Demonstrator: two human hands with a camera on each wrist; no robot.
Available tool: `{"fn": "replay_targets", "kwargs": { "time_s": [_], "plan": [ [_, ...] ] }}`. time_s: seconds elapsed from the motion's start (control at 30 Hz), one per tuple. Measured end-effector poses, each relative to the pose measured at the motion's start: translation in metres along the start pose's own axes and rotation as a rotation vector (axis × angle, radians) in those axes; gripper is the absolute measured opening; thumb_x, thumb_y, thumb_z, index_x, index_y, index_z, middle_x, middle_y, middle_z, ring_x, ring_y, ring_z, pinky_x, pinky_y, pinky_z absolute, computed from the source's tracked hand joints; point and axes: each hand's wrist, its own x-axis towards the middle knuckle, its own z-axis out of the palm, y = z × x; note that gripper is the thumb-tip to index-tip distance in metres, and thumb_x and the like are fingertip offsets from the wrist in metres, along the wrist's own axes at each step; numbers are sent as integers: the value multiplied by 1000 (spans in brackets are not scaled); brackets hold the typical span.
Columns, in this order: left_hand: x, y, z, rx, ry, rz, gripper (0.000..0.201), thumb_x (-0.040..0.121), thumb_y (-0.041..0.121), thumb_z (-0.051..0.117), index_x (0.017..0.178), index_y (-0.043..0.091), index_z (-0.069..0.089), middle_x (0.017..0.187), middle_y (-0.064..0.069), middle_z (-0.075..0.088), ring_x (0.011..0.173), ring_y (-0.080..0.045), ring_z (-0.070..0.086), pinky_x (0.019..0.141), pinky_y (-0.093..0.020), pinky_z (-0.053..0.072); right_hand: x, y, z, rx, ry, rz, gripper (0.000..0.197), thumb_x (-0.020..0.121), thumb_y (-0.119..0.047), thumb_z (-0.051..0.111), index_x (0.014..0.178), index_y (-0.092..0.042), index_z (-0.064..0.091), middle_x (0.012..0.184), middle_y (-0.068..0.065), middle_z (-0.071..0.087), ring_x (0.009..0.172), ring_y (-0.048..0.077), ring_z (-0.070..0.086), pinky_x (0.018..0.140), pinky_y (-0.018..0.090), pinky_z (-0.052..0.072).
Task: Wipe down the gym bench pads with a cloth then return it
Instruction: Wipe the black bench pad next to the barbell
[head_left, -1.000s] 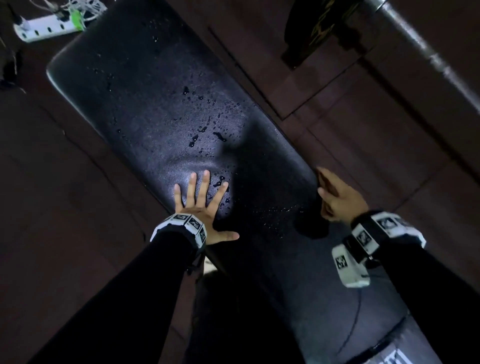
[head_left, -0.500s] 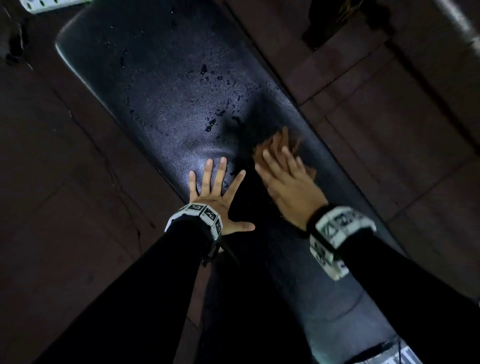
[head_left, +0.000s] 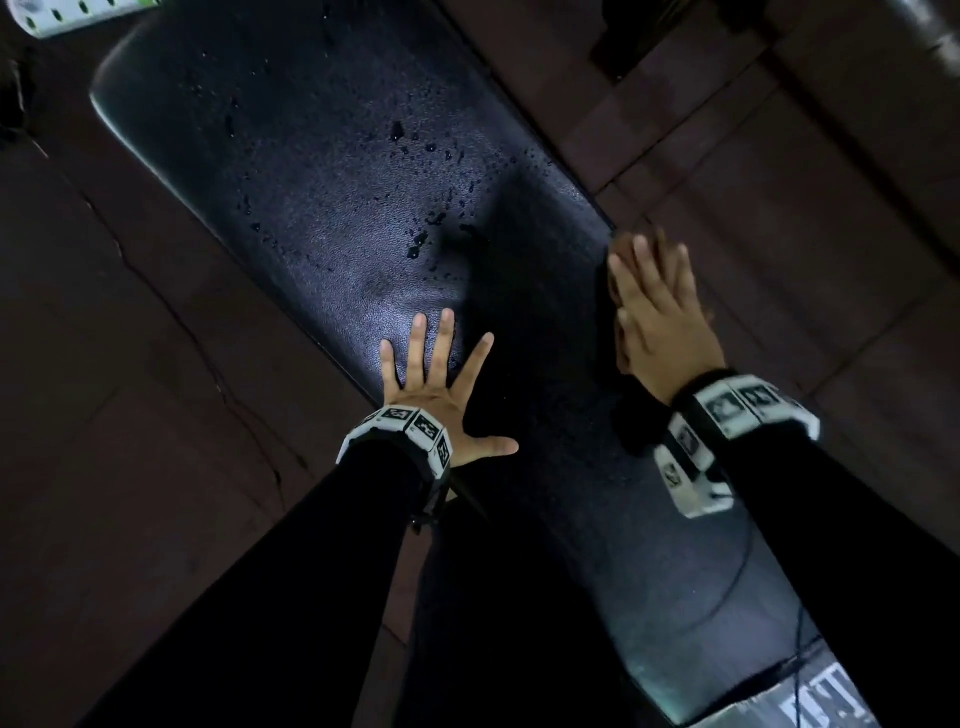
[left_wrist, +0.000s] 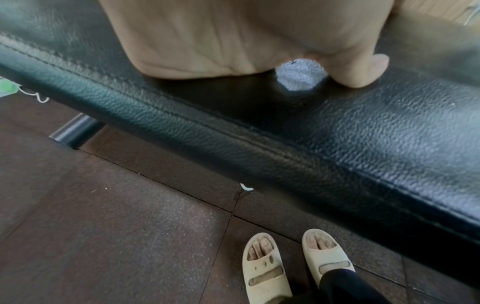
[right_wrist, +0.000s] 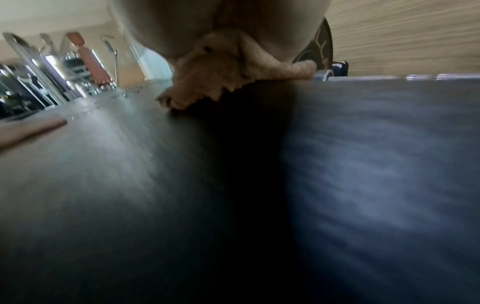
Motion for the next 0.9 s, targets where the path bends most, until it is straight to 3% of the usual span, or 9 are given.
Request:
{"fn": "replay_targets", "kwargs": {
  "time_s": [0.1, 0.2, 0.3, 0.37, 0.43, 0.57, 0.63, 0.73, 0.9],
  "plan": [
    [0, 0, -1, -4, -1, -4, 118, 42, 99, 17, 117, 42, -54, 128, -6, -61, 116, -29, -58, 92, -56, -37, 23, -37, 8, -62, -36, -14, 55, 97, -25, 27, 149, -21, 10, 157, 9, 5, 141, 45, -1, 114, 57, 6],
    [0, 1, -2, -3, 3, -16, 118, 41, 99, 18, 116, 43, -55, 129, -5, -61, 118, -29, -57, 93, -56, -37, -6, -65, 20, -10, 26, -189, 59, 89, -15, 50, 145, -18, 32, 154, 7, 23, 140, 44, 12, 110, 54, 12],
    [0, 1, -1, -11, -1, -12, 119, 41, 99, 19, 116, 43, -54, 129, -5, -61, 118, -29, -56, 91, -55, -39, -61, -61, 31, -10, -1, -298, 70, 80, -10, 60, 144, -21, 34, 153, 3, 24, 140, 36, 13, 109, 51, 14],
    [1, 0, -1, -16, -12, 0, 120, 42, 100, 19, 118, 42, -54, 129, -5, -61, 117, -29, -57, 90, -54, -40, -92, -42, 30, -19, -4, -289, 67, 79, -7, 52, 142, -22, 35, 150, 2, 28, 138, 35, 19, 108, 53, 20],
    [2, -1, 0, -14, -14, 8, 120, 41, 101, 17, 119, 42, -53, 128, -5, -61, 116, -29, -58, 89, -55, -40, -105, -16, 22, -47, -27, -213, 61, 80, -10, 38, 141, -19, 35, 145, 9, 35, 133, 43, 26, 106, 59, 26],
    [3, -2, 2, -8, -1, 17, 121, 41, 102, 16, 121, 42, -51, 129, -5, -61, 116, -29, -57, 88, -54, -42, -76, 14, 6, -64, -124, -79, 56, 87, -12, 26, 143, -10, 23, 149, 20, 24, 135, 53, 17, 107, 65, 22],
    [3, -2, 3, 1, 10, 15, 122, 39, 103, 14, 122, 41, -51, 129, -5, -61, 117, -29, -57, 87, -54, -42, -51, 12, 3, -43, -35, -59, 53, 89, -5, 34, 142, -7, 29, 150, 19, 25, 136, 53, 13, 110, 63, 18],
    [3, -1, 4, 20, 28, 3, 122, 38, 103, 11, 123, 40, -51, 130, -6, -60, 118, -30, -57, 89, -54, -41, -13, -2, 0, -3, 16, -49, 59, 89, -1, 46, 144, -15, 32, 154, 8, 16, 138, 50, 8, 109, 62, 19],
    [3, -1, 6, 45, 49, -16, 122, 36, 103, 9, 121, 39, -52, 129, -6, -61, 119, -30, -56, 92, -55, -38, -5, -41, 9, 38, 26, -173, 61, 81, -3, 51, 140, -18, 42, 150, 10, 32, 136, 50, 19, 106, 62, 18]
  ]
}}
